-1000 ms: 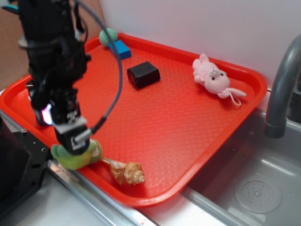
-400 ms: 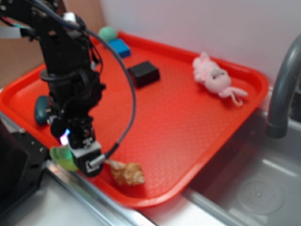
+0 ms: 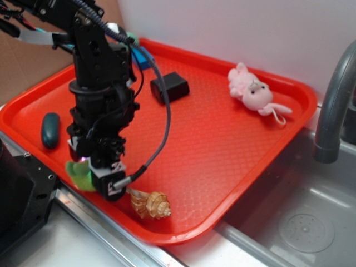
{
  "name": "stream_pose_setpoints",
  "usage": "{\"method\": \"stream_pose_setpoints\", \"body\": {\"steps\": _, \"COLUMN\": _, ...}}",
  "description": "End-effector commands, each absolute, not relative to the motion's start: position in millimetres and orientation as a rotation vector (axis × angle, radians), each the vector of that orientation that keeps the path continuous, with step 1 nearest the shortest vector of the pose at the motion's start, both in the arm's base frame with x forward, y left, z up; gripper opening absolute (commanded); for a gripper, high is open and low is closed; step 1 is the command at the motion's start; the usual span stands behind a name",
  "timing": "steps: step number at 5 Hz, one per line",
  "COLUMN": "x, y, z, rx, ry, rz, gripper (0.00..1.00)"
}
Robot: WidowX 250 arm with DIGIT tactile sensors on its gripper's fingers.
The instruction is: Grab the green animal.
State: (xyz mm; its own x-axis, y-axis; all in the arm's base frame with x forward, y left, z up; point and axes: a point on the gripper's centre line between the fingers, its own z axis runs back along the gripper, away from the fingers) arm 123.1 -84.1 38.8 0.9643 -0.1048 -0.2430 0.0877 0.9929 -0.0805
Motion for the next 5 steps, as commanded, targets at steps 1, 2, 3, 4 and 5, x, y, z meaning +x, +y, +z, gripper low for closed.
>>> {"method": "stream_pose_setpoints", "body": {"steps": 1, "x": 148.6, "y": -64.0, "z": 102.5, "rx": -0.086, "ry": 0.170, "rz": -0.059, "gripper": 0.00}}
{"method": "stream_pose_setpoints", "body": {"steps": 2, "x": 144.0, "y": -43.3, "z": 150.3, "rx": -0.081, "ry": 0.110, "rz": -0.003, "gripper": 0.00}}
{"method": "stream_pose_setpoints", "body": {"steps": 3, "x": 151.6, "y": -14.1, "z": 168.7, "rx": -0.034, "ry": 0.071, "rz": -0.045, "gripper": 0.00}}
{"method": "stream_pose_setpoints", "body": {"steps": 4, "x": 159.6, "y": 7.9, "z": 174.3, "rx": 0.040, "ry": 0.061, "rz": -0.073, "gripper": 0.00}}
{"method": "stream_pose_setpoints", "body": {"steps": 5, "x": 176.7, "y": 30.2, "z": 176.9, "rx": 0.055, "ry": 0.028, "rz": -0.074, "gripper": 0.00}}
